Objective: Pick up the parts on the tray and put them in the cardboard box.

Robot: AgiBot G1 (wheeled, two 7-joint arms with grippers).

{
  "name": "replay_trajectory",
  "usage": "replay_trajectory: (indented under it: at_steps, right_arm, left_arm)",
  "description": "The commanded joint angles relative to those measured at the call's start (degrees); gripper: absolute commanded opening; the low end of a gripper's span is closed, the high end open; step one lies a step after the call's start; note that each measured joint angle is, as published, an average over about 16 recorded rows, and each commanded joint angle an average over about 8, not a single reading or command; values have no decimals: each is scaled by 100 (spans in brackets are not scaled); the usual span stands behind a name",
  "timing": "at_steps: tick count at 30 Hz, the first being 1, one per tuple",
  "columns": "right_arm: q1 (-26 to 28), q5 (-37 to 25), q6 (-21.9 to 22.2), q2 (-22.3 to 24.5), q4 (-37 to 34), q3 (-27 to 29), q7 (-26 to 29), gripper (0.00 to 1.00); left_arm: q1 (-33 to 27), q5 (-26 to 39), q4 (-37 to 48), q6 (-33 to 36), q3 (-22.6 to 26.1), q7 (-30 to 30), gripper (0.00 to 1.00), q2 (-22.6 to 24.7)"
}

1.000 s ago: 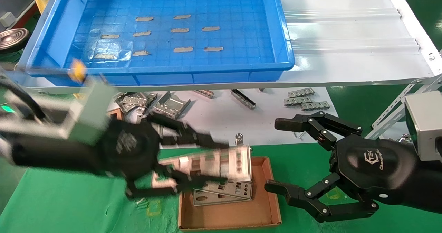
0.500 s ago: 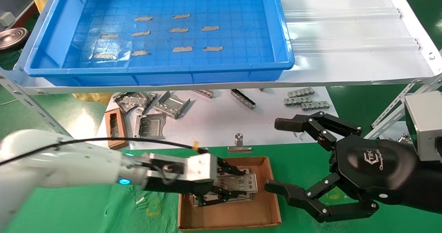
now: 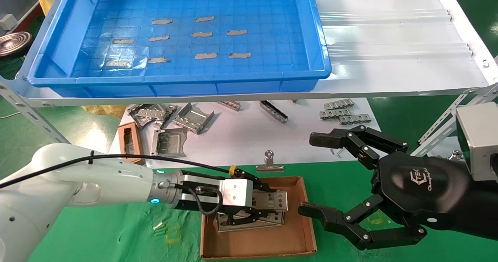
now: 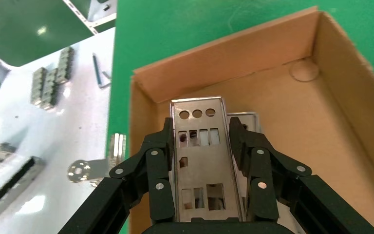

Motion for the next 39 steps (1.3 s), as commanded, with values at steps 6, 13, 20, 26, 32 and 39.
replay_trajectory:
  at_steps: [6, 13, 20, 26, 32, 39]
  right_arm:
    - [0, 0, 0, 0, 0, 0, 0, 100]
    - [0, 0, 0, 0, 0, 0, 0, 100]
    - [-1, 1, 1, 1, -2, 1, 0, 100]
    - [-1, 1, 1, 1, -1, 1, 0, 100]
    - [-1, 1, 1, 1, -2, 1, 0, 100]
    - [-1, 1, 1, 1, -2, 1, 0, 100]
  left_arm:
    - [-124, -148, 438, 344, -71, 66, 100, 39]
    - [-124, -800, 897, 1096, -437, -307, 100, -132]
    - [-44, -1141, 1188, 1515, -639, -533, 100, -242]
    - [-33, -1113, 1092, 1477, -627, -529, 100, -252]
    - [113, -1193, 709, 1468, -792, -770, 100, -470]
    - [394, -1360, -20, 1473, -1119, -1243, 100, -893]
